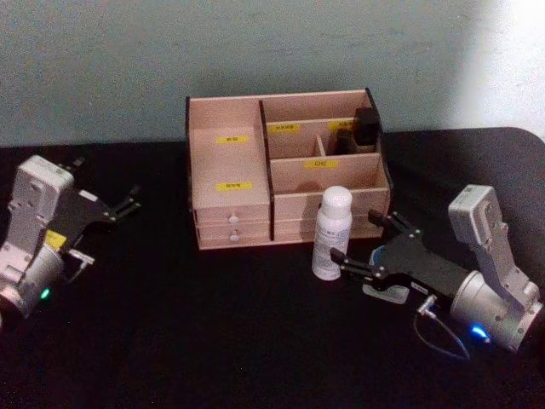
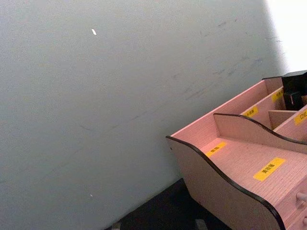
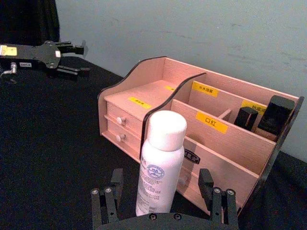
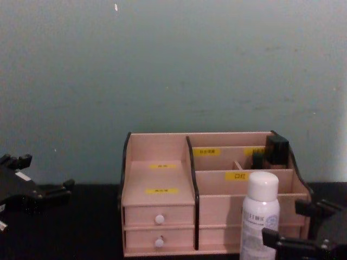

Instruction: Pick up the facial cleanser and watermelon frost from the table and place them into the tiered storage box.

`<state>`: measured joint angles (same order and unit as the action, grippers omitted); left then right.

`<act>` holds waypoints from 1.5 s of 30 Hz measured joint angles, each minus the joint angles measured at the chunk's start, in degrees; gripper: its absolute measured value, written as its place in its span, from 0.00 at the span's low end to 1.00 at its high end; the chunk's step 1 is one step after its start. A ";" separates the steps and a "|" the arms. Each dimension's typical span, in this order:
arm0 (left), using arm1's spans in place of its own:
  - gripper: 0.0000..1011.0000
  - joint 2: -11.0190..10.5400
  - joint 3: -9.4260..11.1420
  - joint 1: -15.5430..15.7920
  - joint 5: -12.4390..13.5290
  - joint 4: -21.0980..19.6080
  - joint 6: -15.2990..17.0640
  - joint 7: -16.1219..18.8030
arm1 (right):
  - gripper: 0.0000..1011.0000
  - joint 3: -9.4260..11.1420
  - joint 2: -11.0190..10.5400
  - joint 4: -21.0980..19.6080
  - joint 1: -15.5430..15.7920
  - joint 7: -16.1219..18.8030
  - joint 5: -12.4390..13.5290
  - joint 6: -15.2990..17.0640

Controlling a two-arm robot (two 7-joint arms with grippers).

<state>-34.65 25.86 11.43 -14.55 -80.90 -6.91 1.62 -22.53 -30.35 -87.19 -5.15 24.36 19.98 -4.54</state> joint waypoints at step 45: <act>0.99 0.00 0.00 0.00 0.00 0.00 0.00 0.00 | 0.99 0.21 6.20 7.06 -5.25 3.65 0.04 3.24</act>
<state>-34.64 25.86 11.43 -14.54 -80.90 -6.91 1.62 -22.32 -24.16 -80.13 -10.41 28.01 20.02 -1.30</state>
